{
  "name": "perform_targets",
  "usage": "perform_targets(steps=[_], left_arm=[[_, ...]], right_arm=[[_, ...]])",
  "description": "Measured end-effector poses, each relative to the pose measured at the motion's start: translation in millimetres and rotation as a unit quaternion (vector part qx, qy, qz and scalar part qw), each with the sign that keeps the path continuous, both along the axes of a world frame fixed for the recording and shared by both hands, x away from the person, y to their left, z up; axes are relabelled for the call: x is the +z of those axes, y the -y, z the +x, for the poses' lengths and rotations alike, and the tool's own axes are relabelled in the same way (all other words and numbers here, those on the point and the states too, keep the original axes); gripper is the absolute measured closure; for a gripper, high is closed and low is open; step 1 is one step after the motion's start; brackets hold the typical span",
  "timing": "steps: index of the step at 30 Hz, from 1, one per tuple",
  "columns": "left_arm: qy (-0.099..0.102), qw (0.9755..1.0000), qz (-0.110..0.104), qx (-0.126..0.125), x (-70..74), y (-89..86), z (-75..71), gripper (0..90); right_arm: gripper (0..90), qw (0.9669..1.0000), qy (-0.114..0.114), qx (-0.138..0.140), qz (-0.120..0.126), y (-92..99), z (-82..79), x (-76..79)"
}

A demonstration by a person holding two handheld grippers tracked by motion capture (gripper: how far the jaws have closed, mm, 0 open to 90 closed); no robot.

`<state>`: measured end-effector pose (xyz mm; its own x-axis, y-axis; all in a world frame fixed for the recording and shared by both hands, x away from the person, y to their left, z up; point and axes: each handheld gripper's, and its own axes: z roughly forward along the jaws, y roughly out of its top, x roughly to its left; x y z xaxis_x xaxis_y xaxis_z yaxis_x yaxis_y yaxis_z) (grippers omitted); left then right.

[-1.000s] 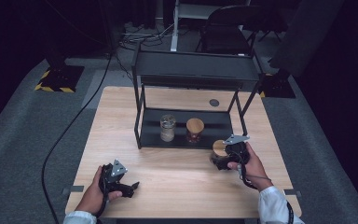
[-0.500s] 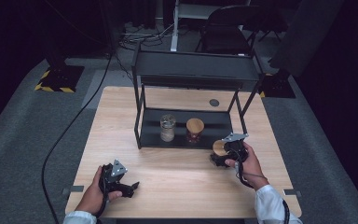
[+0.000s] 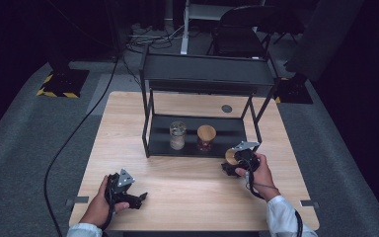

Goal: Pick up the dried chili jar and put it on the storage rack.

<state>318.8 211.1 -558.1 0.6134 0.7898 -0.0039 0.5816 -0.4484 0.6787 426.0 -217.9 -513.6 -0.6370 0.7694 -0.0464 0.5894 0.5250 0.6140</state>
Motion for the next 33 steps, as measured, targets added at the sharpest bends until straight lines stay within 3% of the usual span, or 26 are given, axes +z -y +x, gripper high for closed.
perform_targets(steps=[3, 14, 20, 33], left_arm=[[0.000, 1.0000, -0.001, 0.000, 0.0, 0.1, 0.0, 0.0], [0.000, 1.0000, 0.000, 0.000, 0.0, 0.0, 0.0, 0.0], [0.000, 1.0000, 0.000, 0.000, 0.0, 0.0, 0.0, 0.0], [0.000, 1.0000, 0.000, 0.000, 0.0, 0.0, -0.1, 0.0]], right_arm=[[24.5, 0.9999, -0.004, -0.002, 0.011, 1.6, 0.5, 0.4], [24.8, 1.0000, -0.002, 0.003, 0.006, -0.4, -0.7, 1.5], [24.9, 0.9999, 0.016, 0.005, 0.006, -3.6, -4.5, 7.4], [24.9, 0.9998, 0.020, 0.002, 0.008, -6.6, -5.3, 16.0]])
